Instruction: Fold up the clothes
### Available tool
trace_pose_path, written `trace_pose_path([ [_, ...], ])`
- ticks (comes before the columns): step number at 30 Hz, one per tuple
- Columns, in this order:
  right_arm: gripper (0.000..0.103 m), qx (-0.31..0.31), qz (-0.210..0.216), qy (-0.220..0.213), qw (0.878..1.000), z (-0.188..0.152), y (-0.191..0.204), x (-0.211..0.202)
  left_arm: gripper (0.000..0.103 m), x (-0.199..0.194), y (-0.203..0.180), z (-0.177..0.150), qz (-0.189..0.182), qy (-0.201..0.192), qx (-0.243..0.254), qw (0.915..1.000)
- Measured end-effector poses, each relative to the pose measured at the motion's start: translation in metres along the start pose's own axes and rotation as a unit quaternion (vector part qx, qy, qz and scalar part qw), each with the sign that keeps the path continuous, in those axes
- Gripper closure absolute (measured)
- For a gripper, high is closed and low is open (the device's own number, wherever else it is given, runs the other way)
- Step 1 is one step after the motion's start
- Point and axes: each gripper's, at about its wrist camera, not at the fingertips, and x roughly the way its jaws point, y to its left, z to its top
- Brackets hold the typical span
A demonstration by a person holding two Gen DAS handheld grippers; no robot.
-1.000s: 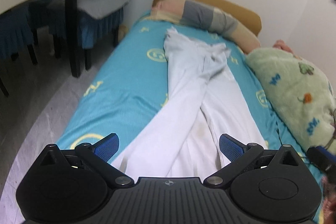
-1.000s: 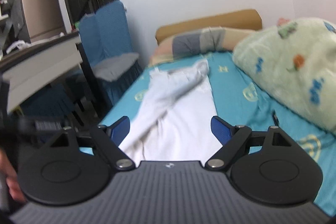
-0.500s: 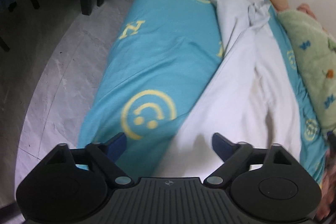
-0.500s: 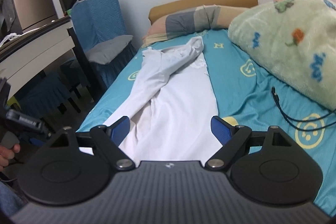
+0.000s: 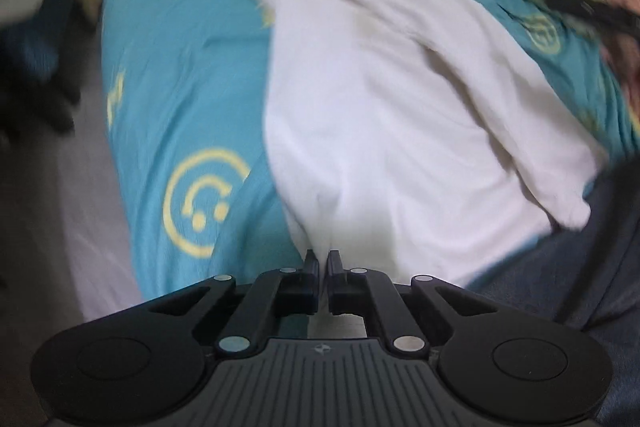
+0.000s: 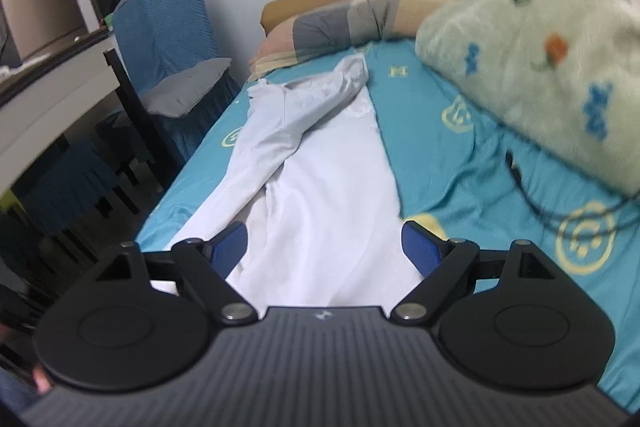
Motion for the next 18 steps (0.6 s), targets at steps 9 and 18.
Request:
trace_pose_path([
  [9,0.018,0.044,0.005,-0.013,0.999,0.006,-0.02,-0.012,0.099,-0.069,-0.127,0.041,0.006,-0.076,0.03,0.9966],
  [18,0.018,0.072,0.006,-0.032,0.997,0.014,-0.036,-0.022,0.097,0.016,-0.144,0.053,-0.061,0.006,-0.096,0.9935],
])
